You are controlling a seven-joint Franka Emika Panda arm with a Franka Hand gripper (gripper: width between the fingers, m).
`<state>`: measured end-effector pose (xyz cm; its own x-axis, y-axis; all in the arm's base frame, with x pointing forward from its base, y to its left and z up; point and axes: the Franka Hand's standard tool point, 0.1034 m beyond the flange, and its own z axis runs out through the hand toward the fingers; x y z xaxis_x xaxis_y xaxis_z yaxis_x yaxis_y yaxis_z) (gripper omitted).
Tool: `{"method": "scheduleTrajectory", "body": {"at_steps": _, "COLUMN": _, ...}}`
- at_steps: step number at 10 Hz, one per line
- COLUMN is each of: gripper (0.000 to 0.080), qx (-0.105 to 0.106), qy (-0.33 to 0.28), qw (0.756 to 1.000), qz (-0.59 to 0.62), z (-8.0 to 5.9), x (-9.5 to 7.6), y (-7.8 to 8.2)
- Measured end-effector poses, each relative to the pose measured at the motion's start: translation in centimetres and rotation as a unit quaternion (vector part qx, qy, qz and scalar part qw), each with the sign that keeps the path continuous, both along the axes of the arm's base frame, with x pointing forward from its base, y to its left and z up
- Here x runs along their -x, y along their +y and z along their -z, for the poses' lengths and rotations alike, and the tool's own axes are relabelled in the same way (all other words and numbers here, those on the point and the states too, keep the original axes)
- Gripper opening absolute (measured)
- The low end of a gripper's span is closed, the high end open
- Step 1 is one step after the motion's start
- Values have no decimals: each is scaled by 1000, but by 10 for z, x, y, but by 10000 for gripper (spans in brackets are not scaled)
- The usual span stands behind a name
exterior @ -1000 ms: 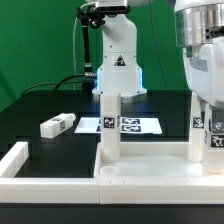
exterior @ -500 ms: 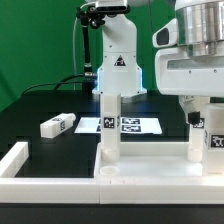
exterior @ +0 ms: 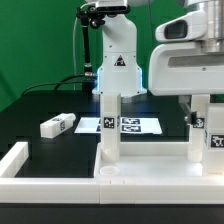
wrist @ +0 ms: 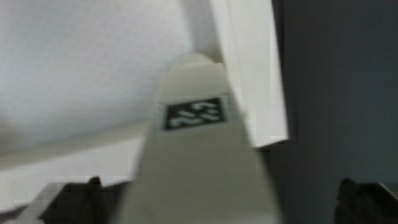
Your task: Assemble desk
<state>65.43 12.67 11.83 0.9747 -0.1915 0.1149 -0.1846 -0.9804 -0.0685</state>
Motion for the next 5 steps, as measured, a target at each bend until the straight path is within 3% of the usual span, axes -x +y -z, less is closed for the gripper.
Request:
{"method": "scheduleTrajectory", "body": {"at_steps": 1, "gripper": 649, "qx": 0, "qy": -3, "qw": 1000, "qz": -1, "z": 0, "x": -1, "y": -1}}
{"method": "scheduleTrajectory", "body": {"at_steps": 2, "gripper": 522, "qx": -2, "qy": -2, "qw": 1000, "qz": 20, "z": 1, "x": -1, "y": -2}}
{"method": "scheduleTrajectory", "body": {"at_steps": 3, "gripper": 522, "qx": -3, "qy": -1, "qw": 999, "qz": 35, "z": 1, "x": -2, "y": -5}}
{"method": "scheduleTrajectory", "body": {"at_steps": 4, "gripper": 383, "qx": -7, "qy": 0, "qw": 997, "qz": 82, "z": 1, "x": -2, "y": -8}}
{"method": "scheduleTrajectory", "body": {"at_steps": 5, "gripper": 308, "qx": -9, "qy": 1, "qw": 993, "qz": 118, "z": 1, "x": -3, "y": -12}}
